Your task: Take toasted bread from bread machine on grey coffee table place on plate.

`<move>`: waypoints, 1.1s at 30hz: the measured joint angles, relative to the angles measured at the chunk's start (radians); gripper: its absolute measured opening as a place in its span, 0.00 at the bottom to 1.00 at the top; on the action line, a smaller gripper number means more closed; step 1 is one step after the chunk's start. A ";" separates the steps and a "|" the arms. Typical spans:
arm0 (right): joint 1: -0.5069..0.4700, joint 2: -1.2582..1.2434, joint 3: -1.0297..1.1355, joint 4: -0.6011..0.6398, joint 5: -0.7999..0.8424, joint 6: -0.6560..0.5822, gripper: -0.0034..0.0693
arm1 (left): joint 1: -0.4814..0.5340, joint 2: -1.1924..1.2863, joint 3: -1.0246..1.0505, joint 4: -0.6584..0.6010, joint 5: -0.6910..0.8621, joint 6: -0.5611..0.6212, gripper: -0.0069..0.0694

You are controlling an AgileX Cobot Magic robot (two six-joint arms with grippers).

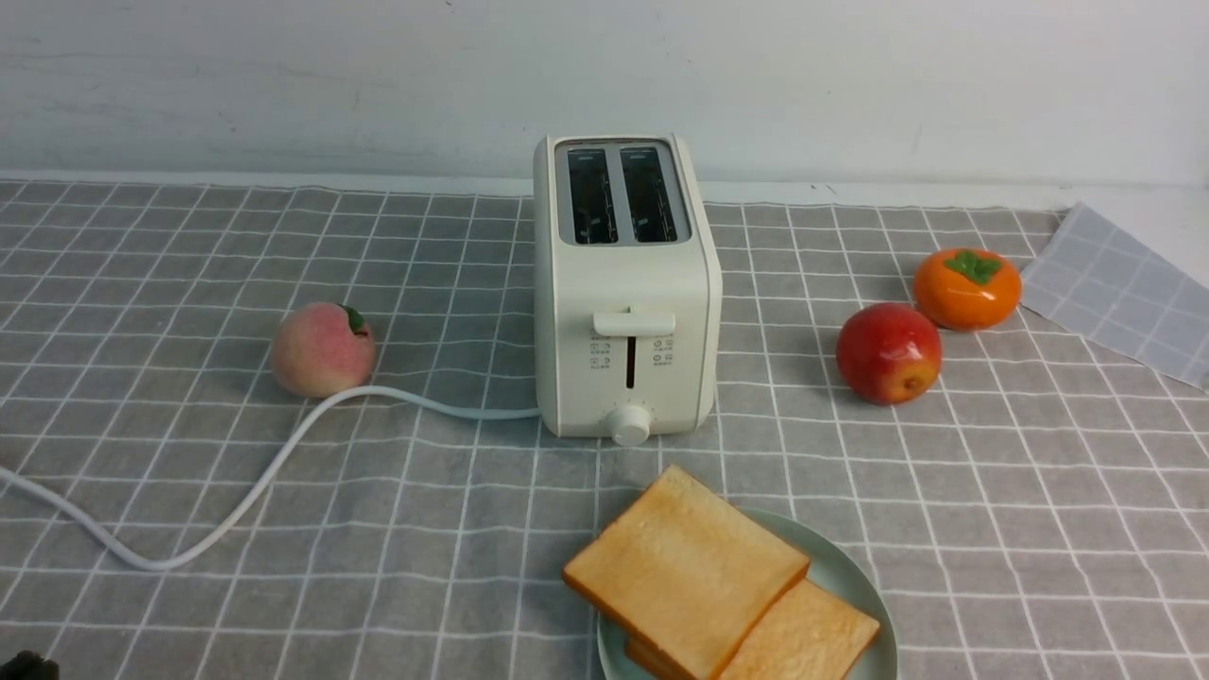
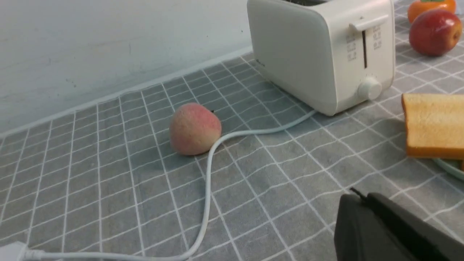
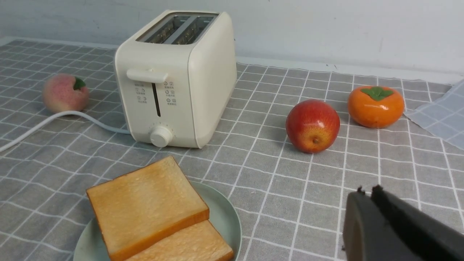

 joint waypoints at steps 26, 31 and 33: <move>0.000 0.000 0.000 0.001 -0.001 0.000 0.14 | 0.000 0.000 0.182 0.347 -0.176 -0.652 0.10; 0.000 0.000 0.000 0.001 0.000 0.000 0.15 | 0.019 0.000 0.182 0.368 -0.076 -0.738 0.10; 0.000 0.000 0.000 0.001 0.000 0.000 0.16 | 0.045 0.000 0.183 0.361 -0.025 -0.743 0.10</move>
